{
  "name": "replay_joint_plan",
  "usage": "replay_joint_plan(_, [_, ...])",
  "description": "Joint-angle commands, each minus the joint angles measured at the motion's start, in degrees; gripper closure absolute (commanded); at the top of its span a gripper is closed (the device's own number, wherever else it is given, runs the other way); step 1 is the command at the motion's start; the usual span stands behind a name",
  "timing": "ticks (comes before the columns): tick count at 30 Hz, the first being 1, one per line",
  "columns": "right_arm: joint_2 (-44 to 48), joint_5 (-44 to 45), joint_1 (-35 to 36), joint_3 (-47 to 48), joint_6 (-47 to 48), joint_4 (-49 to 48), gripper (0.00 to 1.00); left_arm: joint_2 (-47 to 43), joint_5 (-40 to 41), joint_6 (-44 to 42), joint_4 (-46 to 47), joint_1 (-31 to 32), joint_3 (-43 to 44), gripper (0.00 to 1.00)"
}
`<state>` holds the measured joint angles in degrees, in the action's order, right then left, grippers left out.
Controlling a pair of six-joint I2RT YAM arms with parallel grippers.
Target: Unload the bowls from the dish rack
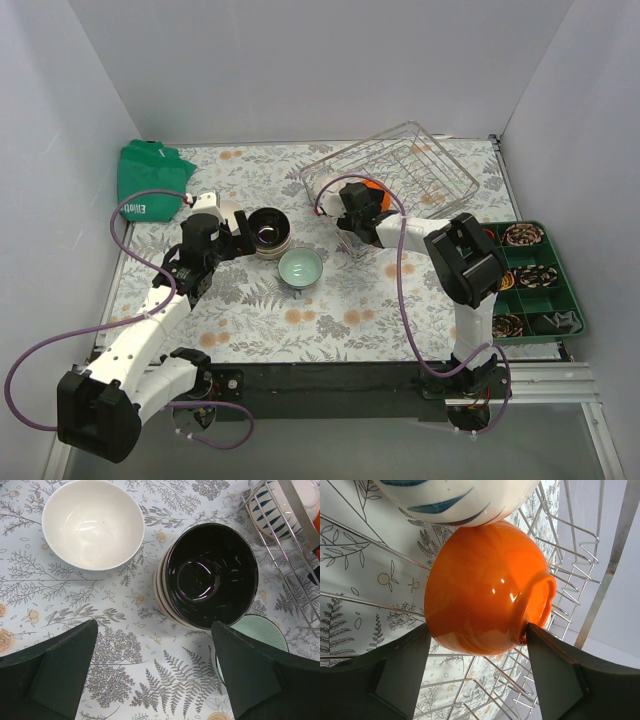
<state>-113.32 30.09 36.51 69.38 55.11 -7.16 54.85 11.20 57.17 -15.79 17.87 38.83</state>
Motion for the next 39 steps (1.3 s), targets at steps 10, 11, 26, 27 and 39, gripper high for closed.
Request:
replay_joint_plan(10, [8.20,-2.13,0.14,-1.62,-4.04,2.50,0.60,-1.15,-0.22,-0.83,0.68,0.15,-0.42,0.02])
replay_joint_plan(11, [8.55,-2.48,0.05,-1.71,-4.48,2.50,0.61,-1.15,-0.22,-0.83,0.67,0.15,-0.51,0.02])
replay_joint_plan(26, [13.56,-14.43,-1.09,0.92,-18.36,5.75,0.74,-2.11,-0.65,-0.74,0.67,0.15,-0.51,0.02])
replay_joint_plan(27, [13.91,-15.14,-1.53,1.45,-20.46,6.19,0.75,-2.20,-0.74,-0.83,0.67,0.15,-0.51,0.02])
replay_joint_plan(39, [17.86,-25.06,-7.68,4.09,-39.54,8.91,0.80,-2.56,-2.68,-0.92,1.03,0.15,-0.60,0.02])
